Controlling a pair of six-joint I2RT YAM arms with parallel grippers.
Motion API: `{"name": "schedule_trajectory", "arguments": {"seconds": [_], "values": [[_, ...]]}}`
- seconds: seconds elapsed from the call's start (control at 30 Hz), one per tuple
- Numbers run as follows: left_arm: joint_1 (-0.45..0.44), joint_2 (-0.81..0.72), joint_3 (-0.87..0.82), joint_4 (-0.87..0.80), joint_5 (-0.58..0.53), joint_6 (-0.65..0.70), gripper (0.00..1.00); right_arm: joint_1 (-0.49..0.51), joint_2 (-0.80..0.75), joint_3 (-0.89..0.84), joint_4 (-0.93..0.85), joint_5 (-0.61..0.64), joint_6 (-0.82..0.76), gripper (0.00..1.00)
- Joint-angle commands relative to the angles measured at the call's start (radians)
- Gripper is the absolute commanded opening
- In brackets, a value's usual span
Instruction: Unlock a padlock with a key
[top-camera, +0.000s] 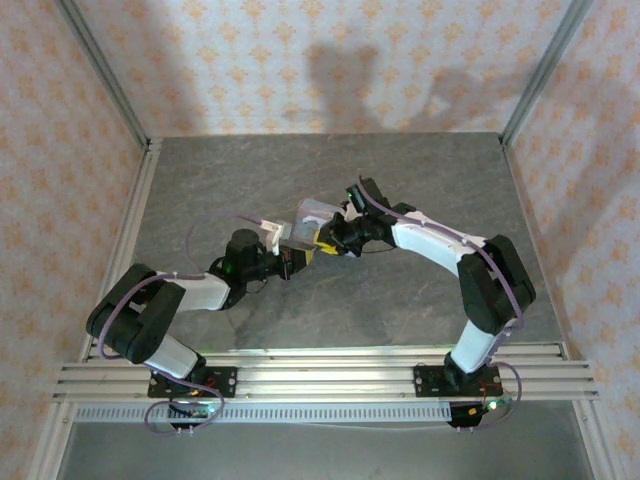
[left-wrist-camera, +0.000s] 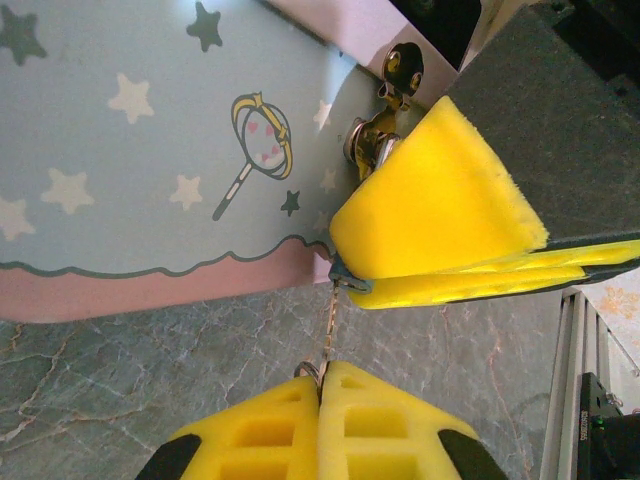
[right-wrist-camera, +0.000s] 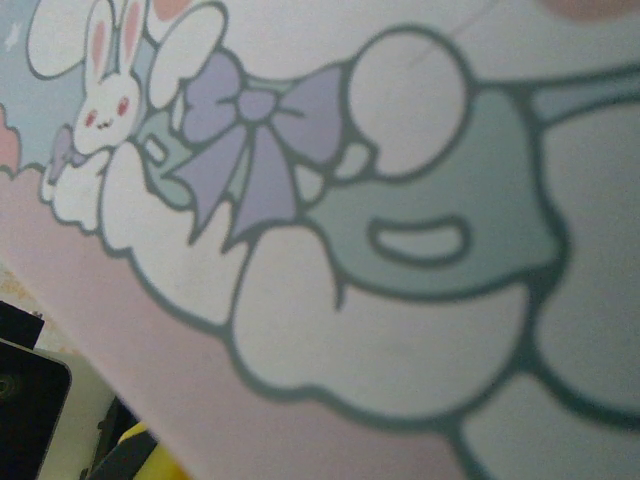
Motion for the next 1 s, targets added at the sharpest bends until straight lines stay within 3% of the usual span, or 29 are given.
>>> {"name": "schedule_trajectory", "arguments": {"seconds": [0.0, 0.97], "values": [[0.007, -0.02, -0.015, 0.065, 0.002, 0.002, 0.0, 0.011, -0.007, 0.018, 0.002, 0.003, -0.002, 0.0], [0.005, -0.008, -0.007, 0.104, 0.021, -0.026, 0.0, 0.013, 0.003, 0.026, -0.003, 0.007, 0.0, 0.0]]}}
